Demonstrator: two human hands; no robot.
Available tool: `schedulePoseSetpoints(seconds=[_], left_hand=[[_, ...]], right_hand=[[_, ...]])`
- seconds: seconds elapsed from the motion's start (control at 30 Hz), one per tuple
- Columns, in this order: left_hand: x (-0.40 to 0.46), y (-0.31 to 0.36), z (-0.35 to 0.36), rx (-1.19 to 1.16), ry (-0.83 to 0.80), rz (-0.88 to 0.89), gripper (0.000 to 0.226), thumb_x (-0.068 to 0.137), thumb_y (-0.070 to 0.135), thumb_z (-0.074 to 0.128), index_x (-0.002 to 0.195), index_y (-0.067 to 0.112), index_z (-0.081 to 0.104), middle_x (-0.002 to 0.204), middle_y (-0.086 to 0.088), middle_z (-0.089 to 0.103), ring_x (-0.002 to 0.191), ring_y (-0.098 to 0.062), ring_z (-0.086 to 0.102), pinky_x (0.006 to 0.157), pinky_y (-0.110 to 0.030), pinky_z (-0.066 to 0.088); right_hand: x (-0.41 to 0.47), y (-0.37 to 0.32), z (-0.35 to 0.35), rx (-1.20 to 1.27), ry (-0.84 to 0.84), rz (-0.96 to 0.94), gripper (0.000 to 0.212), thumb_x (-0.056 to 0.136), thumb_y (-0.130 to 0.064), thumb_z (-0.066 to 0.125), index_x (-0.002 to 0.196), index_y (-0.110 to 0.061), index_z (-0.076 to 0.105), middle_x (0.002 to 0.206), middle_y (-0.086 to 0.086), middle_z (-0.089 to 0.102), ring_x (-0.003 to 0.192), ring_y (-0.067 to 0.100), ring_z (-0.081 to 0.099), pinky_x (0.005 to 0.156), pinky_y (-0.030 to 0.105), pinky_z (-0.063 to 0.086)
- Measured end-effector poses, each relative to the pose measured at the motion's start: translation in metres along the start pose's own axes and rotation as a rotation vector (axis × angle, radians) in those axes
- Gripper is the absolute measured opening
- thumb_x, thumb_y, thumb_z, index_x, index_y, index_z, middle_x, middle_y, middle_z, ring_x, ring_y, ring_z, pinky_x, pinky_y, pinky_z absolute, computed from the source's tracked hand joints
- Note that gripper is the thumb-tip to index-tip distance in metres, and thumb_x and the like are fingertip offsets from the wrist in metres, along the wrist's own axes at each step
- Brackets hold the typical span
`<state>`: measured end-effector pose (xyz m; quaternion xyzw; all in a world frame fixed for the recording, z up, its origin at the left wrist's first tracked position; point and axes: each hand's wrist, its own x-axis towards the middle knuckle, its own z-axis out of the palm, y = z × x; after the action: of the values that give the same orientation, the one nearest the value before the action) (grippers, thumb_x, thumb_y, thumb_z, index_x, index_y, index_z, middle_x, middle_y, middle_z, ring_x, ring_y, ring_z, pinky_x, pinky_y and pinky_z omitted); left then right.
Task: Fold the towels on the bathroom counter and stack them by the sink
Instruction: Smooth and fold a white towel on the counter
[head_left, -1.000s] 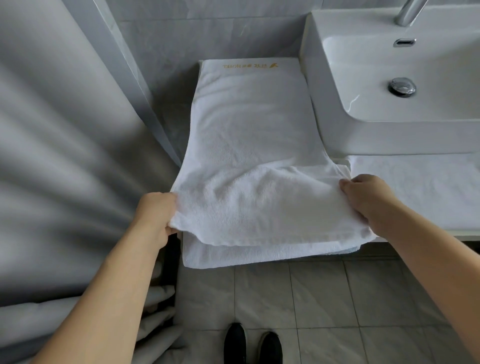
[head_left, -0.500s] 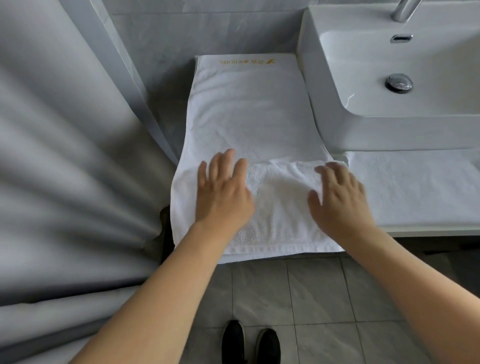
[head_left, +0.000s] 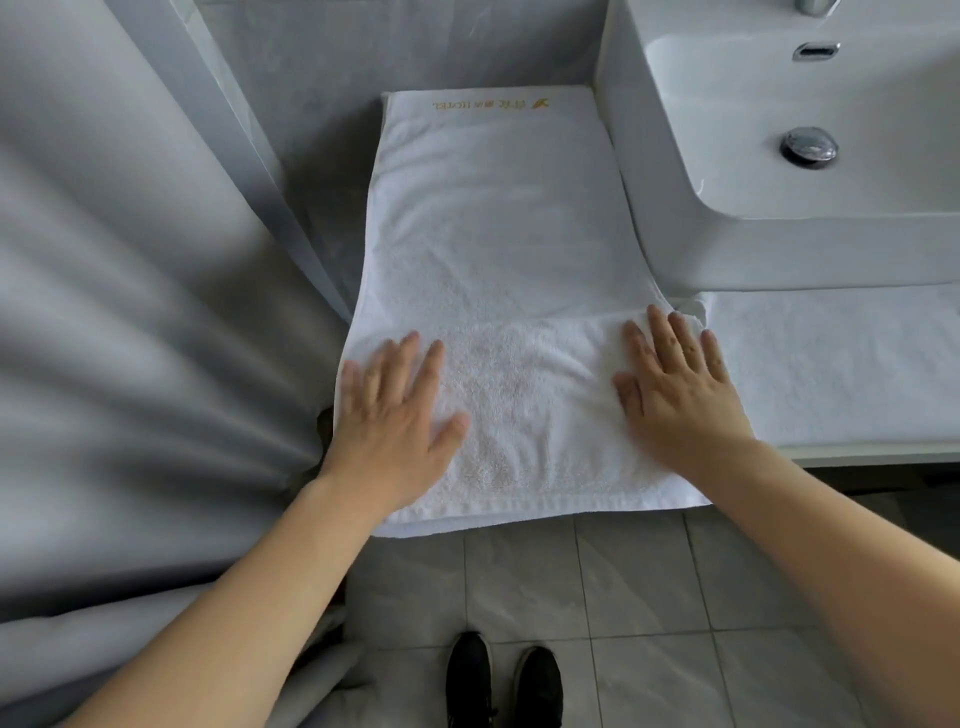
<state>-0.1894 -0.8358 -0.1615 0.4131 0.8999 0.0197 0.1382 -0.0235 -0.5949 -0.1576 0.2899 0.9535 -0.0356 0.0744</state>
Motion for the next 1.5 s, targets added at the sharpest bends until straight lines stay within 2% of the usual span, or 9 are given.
schedulePoseSetpoints(seconds=[0.17,0.27,0.4,0.47,0.53,0.7,0.87,1.17,1.5], left_hand=[[-0.029,0.004,-0.012,0.045,-0.183,0.343,0.101,0.073,0.075,0.042,0.154,0.041,-0.007,0.161,0.013,-0.012,0.148,-0.013,-0.014,0.121,-0.054,-0.002],[-0.028,0.002,-0.021,0.104,-0.143,0.374,0.091,0.081,0.052,0.053,0.156,0.034,0.005,0.163,0.009,-0.001,0.15,-0.014,-0.001,0.121,-0.048,0.013],[-0.02,0.006,-0.036,-0.059,-0.217,0.308,0.055,0.093,0.025,0.049,0.148,0.029,0.04,0.159,0.008,0.026,0.144,-0.016,0.027,0.114,-0.036,0.032],[-0.007,0.006,-0.051,-0.172,-0.194,0.191,0.028,0.097,0.019,0.043,0.115,0.023,0.064,0.125,0.004,0.061,0.111,-0.019,0.058,0.085,-0.035,0.051],[0.012,0.001,-0.067,-0.224,-0.106,0.084,0.021,0.098,0.02,0.044,0.085,0.017,0.061,0.085,0.0,0.062,0.075,-0.018,0.06,0.057,-0.032,0.043],[0.059,-0.019,-0.096,-0.338,0.082,-0.072,0.03,0.095,0.025,0.051,0.068,0.011,0.053,0.065,-0.005,0.056,0.059,-0.024,0.052,0.051,-0.031,0.03],[0.114,-0.036,-0.115,-0.446,0.253,-0.233,0.021,0.089,0.018,0.054,0.079,0.001,0.062,0.078,-0.019,0.064,0.064,-0.031,0.054,0.055,-0.032,0.035],[0.214,-0.061,-0.113,-0.828,0.448,-0.551,0.021,0.086,0.015,0.052,0.076,-0.003,0.05,0.067,-0.009,0.042,0.064,-0.022,0.037,0.059,-0.035,0.03],[0.341,-0.1,-0.139,-1.02,0.493,-0.406,0.041,0.081,0.04,0.053,0.094,0.002,0.06,0.077,-0.004,0.06,0.067,-0.019,0.053,0.062,-0.033,0.044]], right_hand=[[-0.025,-0.023,-0.01,0.084,0.235,-0.529,0.045,0.086,-0.007,0.061,0.13,-0.01,0.057,0.13,0.011,0.055,0.118,0.029,0.054,0.101,0.043,0.044],[-0.032,-0.028,-0.011,0.102,0.099,-0.688,0.023,0.089,-0.014,0.064,0.111,-0.011,0.066,0.107,0.004,0.061,0.093,0.025,0.06,0.083,0.039,0.051],[-0.025,-0.036,-0.027,0.101,-0.198,-0.53,0.066,0.084,-0.075,0.036,0.128,-0.028,0.047,0.117,-0.013,0.046,0.107,0.009,0.044,0.099,0.027,0.037],[-0.02,-0.047,-0.04,0.055,-0.296,-0.498,0.085,0.072,-0.087,0.034,0.136,-0.032,0.032,0.122,-0.016,0.043,0.11,0.006,0.043,0.1,0.026,0.034],[-0.014,-0.055,-0.05,-0.039,-0.316,-0.493,0.071,0.079,-0.07,0.047,0.135,-0.03,0.032,0.115,-0.015,0.048,0.103,0.01,0.049,0.091,0.026,0.039],[0.047,-0.043,-0.091,-0.133,-0.286,-0.158,0.019,0.082,-0.014,0.047,0.096,-0.025,0.053,0.096,-0.002,0.059,0.091,0.026,0.059,0.069,0.026,0.041],[0.13,-0.014,-0.12,-0.083,-0.171,0.016,0.035,0.085,-0.008,0.047,0.117,-0.015,0.06,0.119,0.012,0.061,0.105,0.035,0.059,0.078,0.031,0.046],[0.239,-0.018,-0.127,-0.124,0.117,-0.05,0.02,0.085,-0.001,0.046,0.099,-0.015,0.049,0.092,0.009,0.06,0.082,0.034,0.06,0.065,0.031,0.04],[0.375,-0.015,-0.111,0.9,0.392,0.605,0.032,0.091,-0.036,0.051,0.087,-0.007,0.064,0.069,0.006,0.058,0.07,0.032,0.059,0.065,0.029,0.044]])
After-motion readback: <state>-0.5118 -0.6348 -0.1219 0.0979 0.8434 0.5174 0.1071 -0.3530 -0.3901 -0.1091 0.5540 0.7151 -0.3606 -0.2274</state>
